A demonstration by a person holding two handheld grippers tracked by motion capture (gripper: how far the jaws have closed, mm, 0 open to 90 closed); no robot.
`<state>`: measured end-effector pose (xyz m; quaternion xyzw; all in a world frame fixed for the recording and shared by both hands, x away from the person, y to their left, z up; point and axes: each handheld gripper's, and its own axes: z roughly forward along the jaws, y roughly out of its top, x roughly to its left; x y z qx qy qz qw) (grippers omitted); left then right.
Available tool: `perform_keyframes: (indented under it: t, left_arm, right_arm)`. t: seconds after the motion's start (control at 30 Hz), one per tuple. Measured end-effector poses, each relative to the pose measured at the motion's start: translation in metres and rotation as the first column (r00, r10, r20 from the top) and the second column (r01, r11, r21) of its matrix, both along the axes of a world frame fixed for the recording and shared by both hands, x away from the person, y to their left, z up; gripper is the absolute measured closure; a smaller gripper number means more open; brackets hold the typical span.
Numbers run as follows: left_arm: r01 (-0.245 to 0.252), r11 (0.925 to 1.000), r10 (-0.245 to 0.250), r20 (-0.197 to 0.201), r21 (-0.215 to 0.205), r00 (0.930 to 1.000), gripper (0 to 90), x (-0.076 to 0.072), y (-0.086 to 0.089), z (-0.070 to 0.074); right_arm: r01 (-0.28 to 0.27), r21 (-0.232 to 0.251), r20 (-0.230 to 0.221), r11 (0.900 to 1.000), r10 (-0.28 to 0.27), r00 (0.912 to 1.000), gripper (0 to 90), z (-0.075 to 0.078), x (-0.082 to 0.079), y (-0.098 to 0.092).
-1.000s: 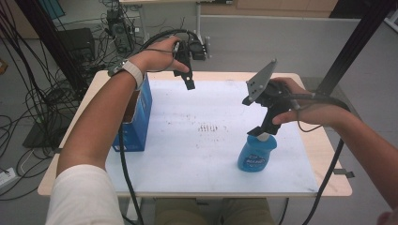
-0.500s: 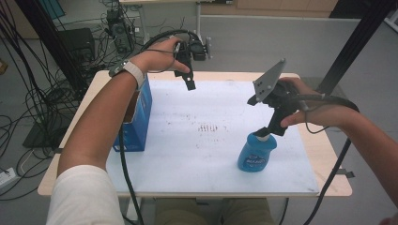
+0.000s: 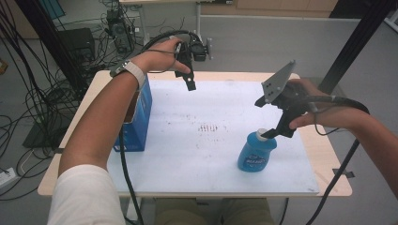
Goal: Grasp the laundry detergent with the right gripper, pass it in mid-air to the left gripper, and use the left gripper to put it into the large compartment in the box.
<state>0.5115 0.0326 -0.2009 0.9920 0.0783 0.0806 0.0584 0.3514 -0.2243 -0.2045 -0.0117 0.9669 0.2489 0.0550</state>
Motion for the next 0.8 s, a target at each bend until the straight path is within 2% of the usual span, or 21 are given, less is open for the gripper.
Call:
perform_keyframes:
  t: [0.43,0.7,0.8]
  left_arm:
    - [0.003,1.0000,-0.003,0.001,0.005,1.0000,7.8,0.000,-0.003,-0.002]
    - [0.004,0.9999,-0.004,-0.002,0.009,1.0000,7.8,0.000,-0.004,-0.003]
    - [0.005,1.0000,-0.005,-0.001,0.008,1.0000,7.8,0.000,-0.005,-0.003]
  right_arm:
    - [0.024,-0.042,-0.007,0.999,-0.025,0.9997,4.1,-0.015,-0.003,-0.018]
    - [0.034,-0.038,-0.004,0.999,-0.034,0.9994,4.0,-0.020,-0.004,-0.029]
    - [0.036,-0.032,-0.029,0.999,-0.037,0.9989,5.2,-0.022,-0.005,-0.033]
